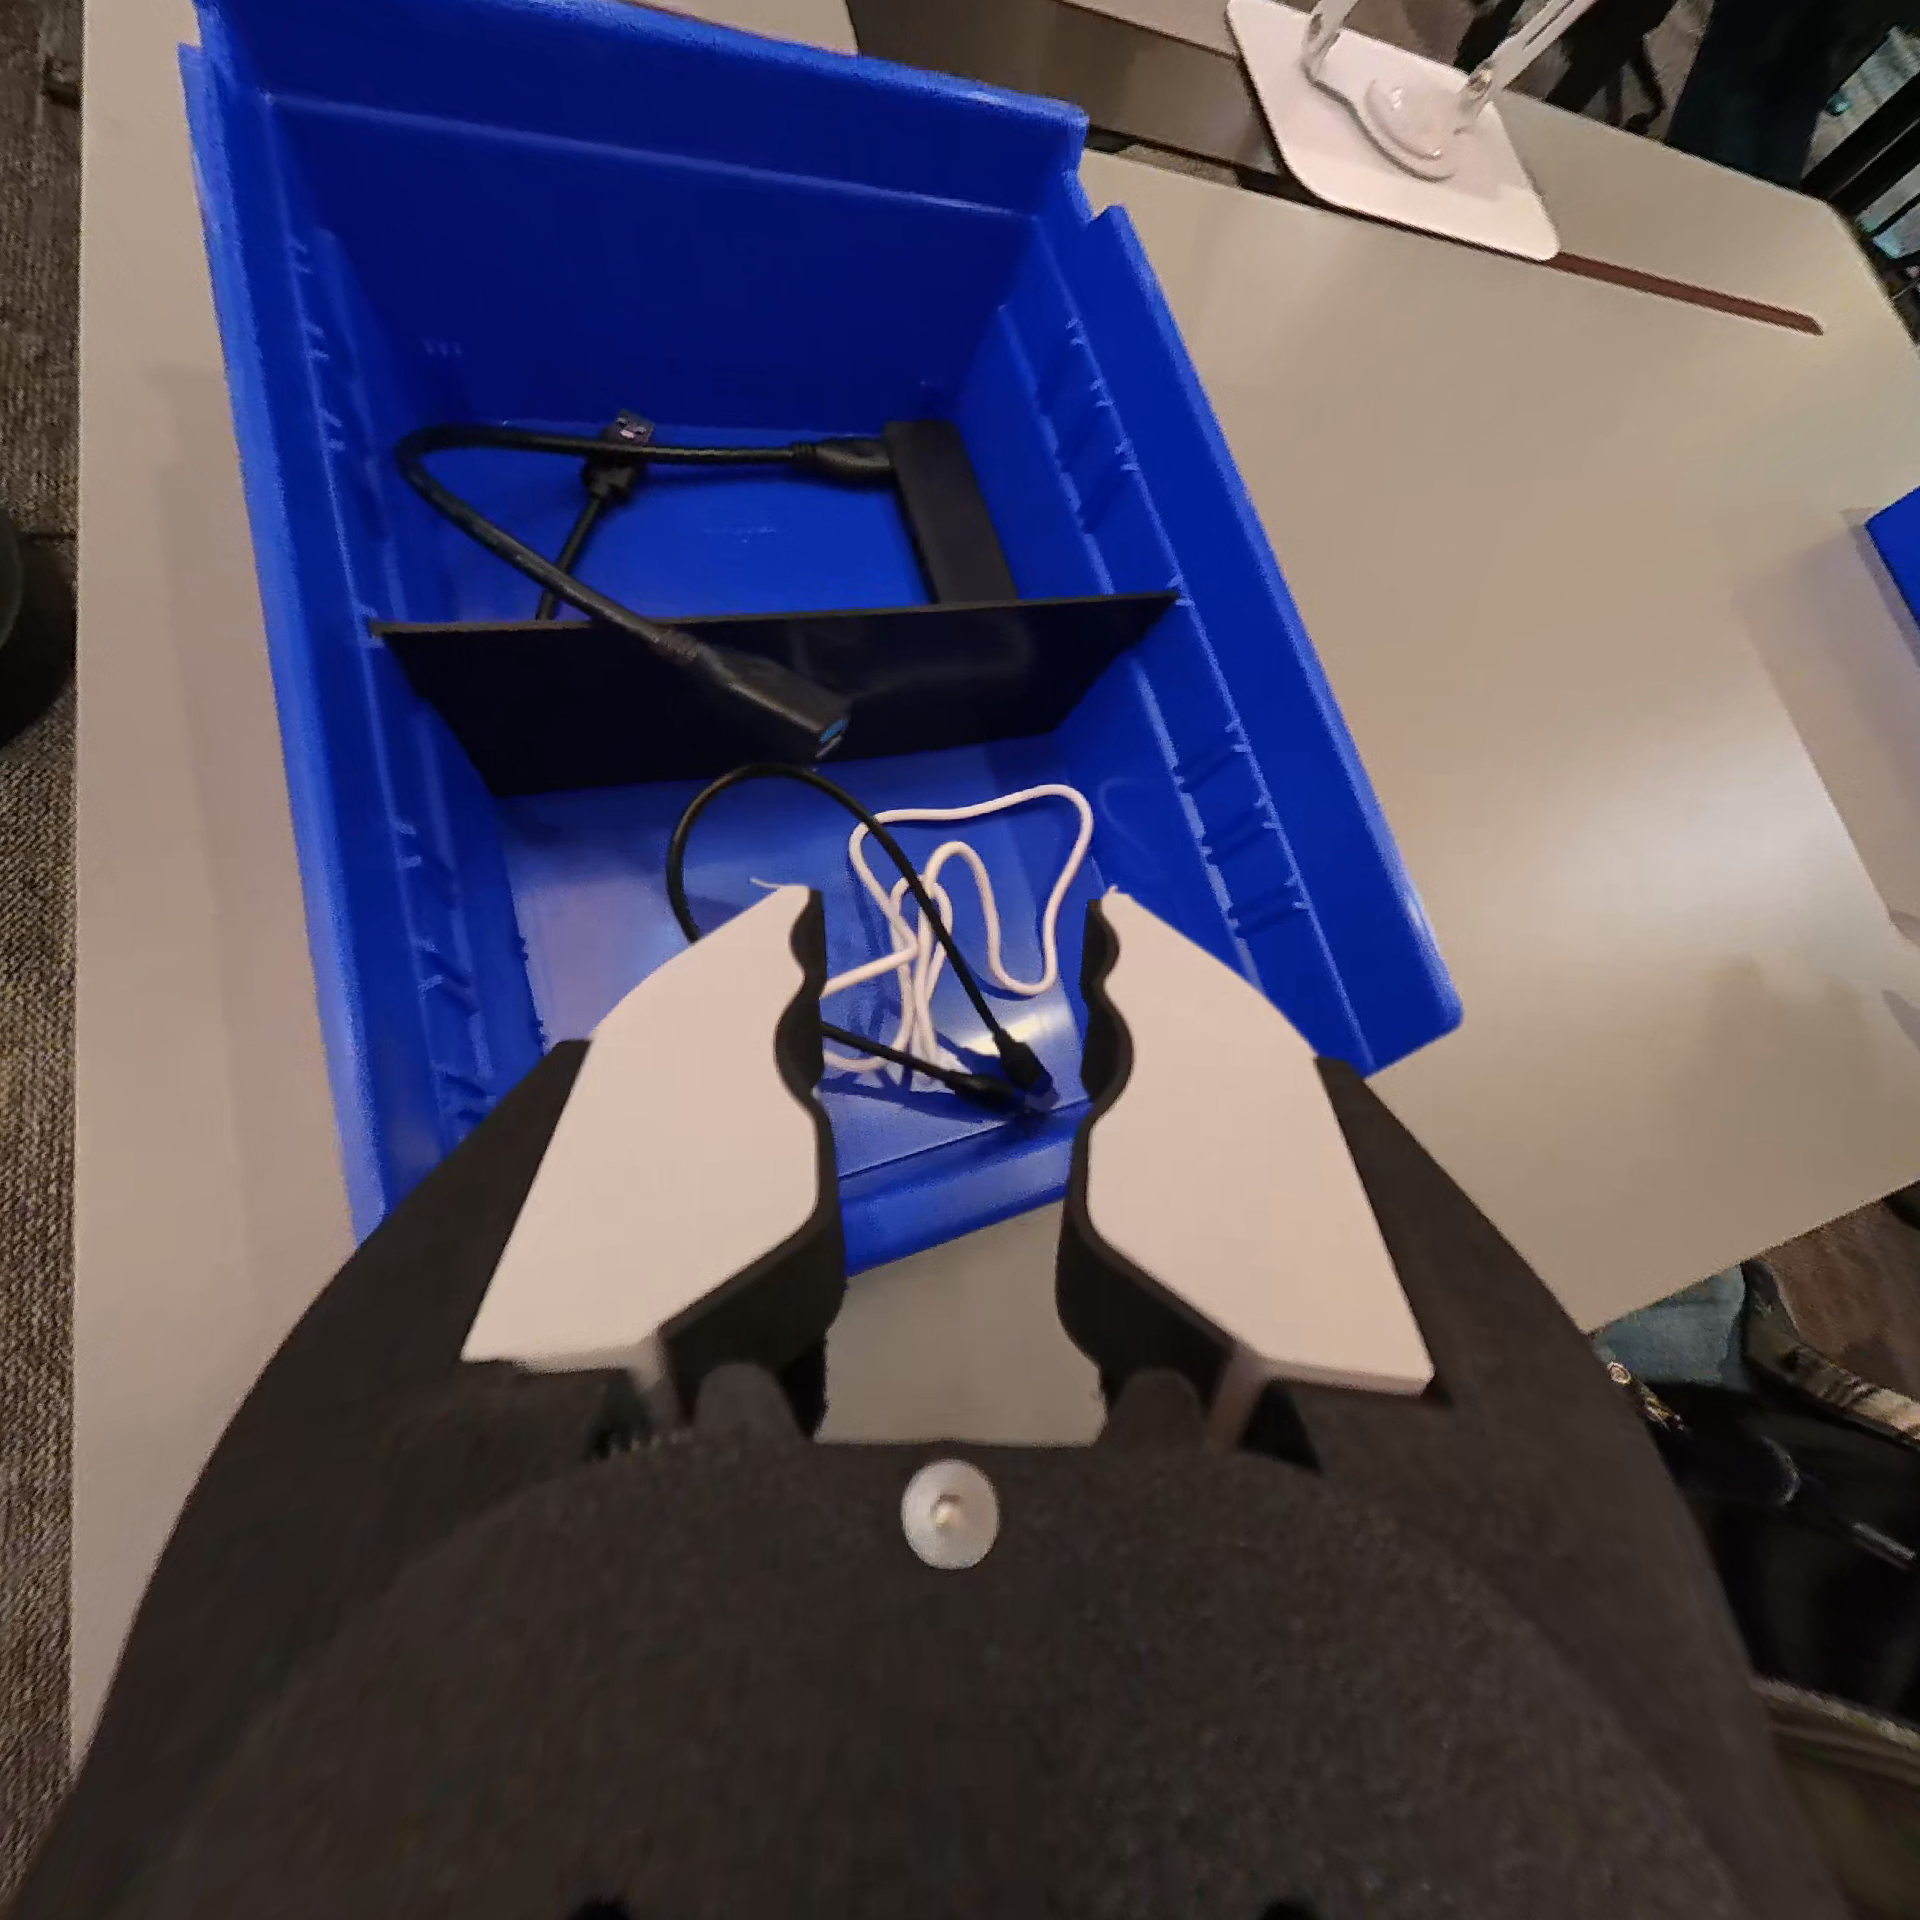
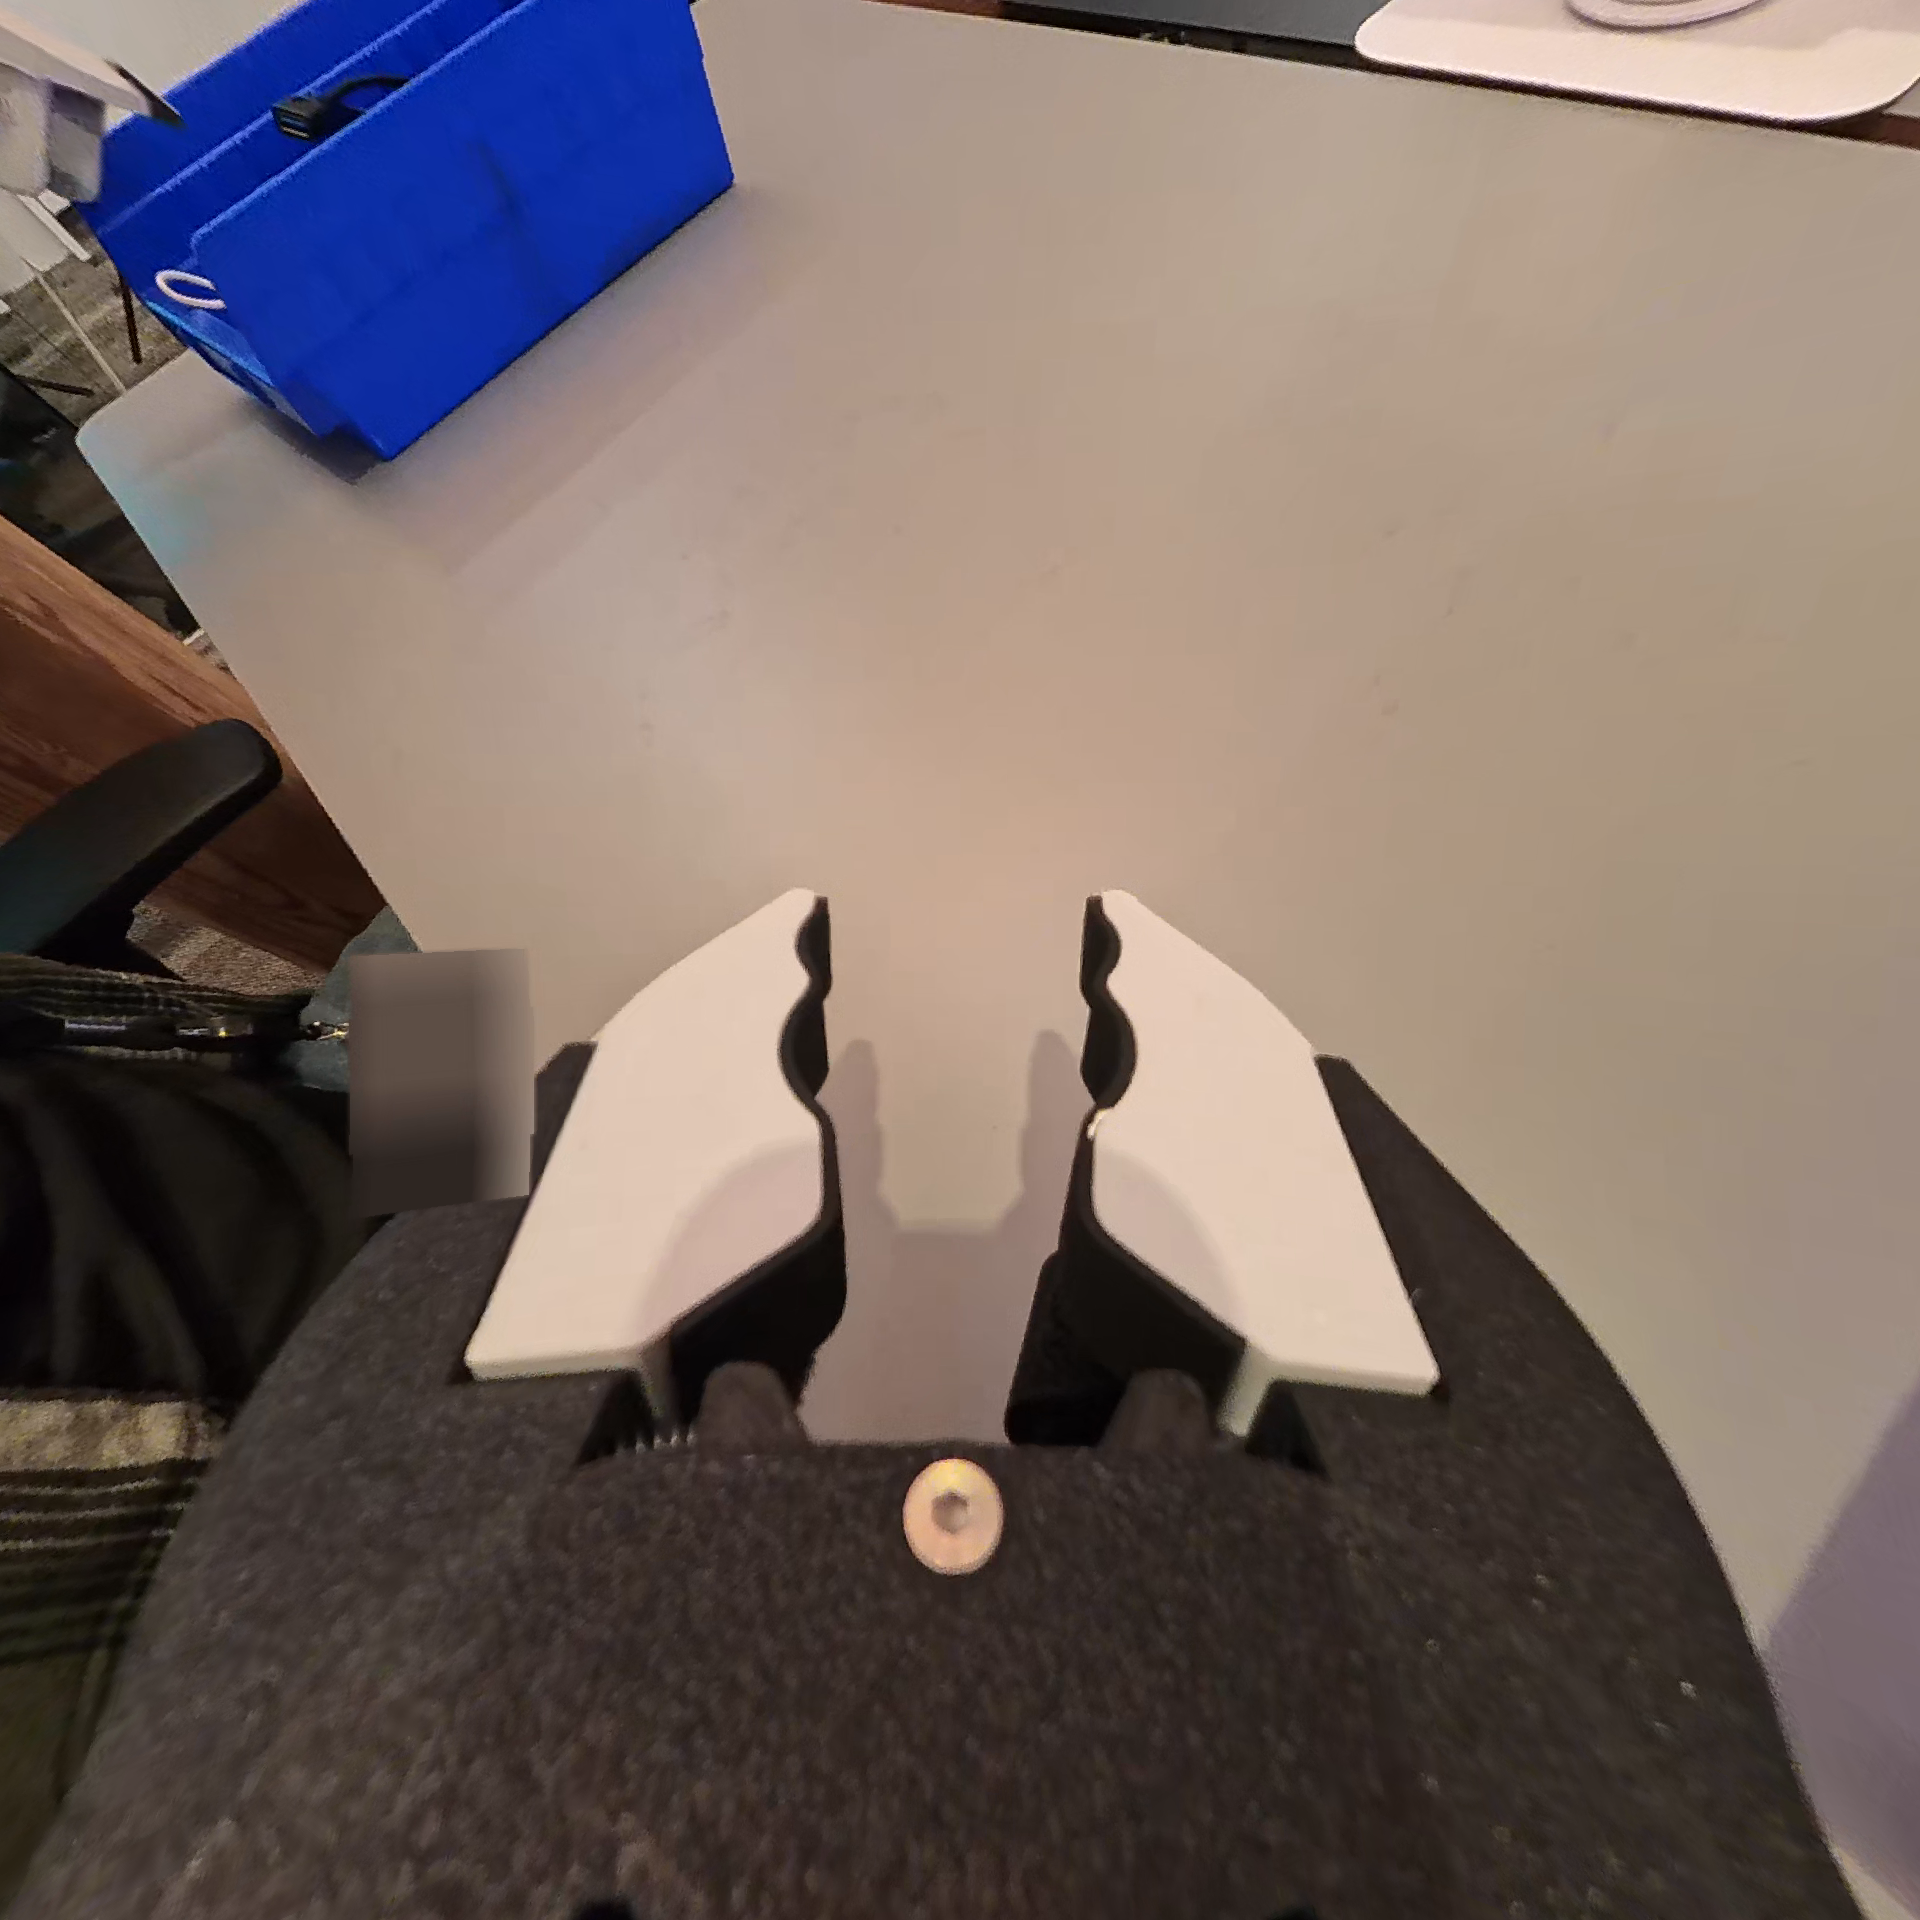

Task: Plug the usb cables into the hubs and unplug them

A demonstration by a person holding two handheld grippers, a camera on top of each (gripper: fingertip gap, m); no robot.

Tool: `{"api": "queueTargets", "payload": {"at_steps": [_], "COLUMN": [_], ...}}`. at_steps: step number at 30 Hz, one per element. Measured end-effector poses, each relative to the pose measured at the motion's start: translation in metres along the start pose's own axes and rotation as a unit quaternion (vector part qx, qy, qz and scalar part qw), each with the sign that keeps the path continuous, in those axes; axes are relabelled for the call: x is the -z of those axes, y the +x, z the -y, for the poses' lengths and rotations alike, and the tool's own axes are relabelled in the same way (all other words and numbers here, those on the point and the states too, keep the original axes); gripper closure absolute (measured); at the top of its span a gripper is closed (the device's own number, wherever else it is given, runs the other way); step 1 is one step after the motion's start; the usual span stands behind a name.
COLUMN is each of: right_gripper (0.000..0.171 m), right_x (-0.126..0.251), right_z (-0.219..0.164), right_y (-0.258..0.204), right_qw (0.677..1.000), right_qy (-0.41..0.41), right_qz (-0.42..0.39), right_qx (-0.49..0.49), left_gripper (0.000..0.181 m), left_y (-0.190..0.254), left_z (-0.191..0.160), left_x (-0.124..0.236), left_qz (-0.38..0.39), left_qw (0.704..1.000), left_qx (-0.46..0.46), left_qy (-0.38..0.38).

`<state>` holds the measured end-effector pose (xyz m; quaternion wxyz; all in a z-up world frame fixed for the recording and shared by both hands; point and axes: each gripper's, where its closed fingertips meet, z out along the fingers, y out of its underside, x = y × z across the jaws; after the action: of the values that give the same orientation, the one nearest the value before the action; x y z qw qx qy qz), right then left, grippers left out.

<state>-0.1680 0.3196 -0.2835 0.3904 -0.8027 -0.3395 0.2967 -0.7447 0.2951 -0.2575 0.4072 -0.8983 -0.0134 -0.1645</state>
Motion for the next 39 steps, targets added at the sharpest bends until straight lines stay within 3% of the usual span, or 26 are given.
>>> {"api": "queueTargets", "payload": {"at_steps": [13, 21, 26, 33, 39], "right_gripper": [0.128, 0.128, 0.128, 0.128, 0.128], "right_x": [-0.001, 0.002, 0.003, 0.005, 0.007], "right_z": [0.002, 0.001, 0.001, 0.002, 0.004], "right_y": [-0.001, -0.001, -0.003, -0.002, -0.004], "right_qw": [1.000, 1.000, 1.000, 1.000, 1.000], "right_qy": [0.003, 0.005, 0.007, 0.011, 0.018], "right_qz": [0.006, 0.005, 0.008, 0.008, 0.012], "right_qx": [0.002, 0.001, 0.002, -0.001, 0.000], "left_gripper": [0.144, 0.145, 0.142, 0.181, 0.181], "left_y": [-0.043, -0.037, -0.042, -0.049, -0.048], "left_z": [-0.020, -0.011, -0.021, -0.038, -0.037], "left_x": [-0.024, -0.028, -0.037, -0.048, -0.047], "left_qz": [0.099, 0.090, 0.107, 0.106, 0.103], "left_qw": [0.991, 0.993, 0.986, 0.978, 0.978], "left_qx": [0.012, 0.007, 0.005, 0.005, 0.000], "left_qy": [-0.093, -0.081, -0.127, -0.180, -0.184]}}
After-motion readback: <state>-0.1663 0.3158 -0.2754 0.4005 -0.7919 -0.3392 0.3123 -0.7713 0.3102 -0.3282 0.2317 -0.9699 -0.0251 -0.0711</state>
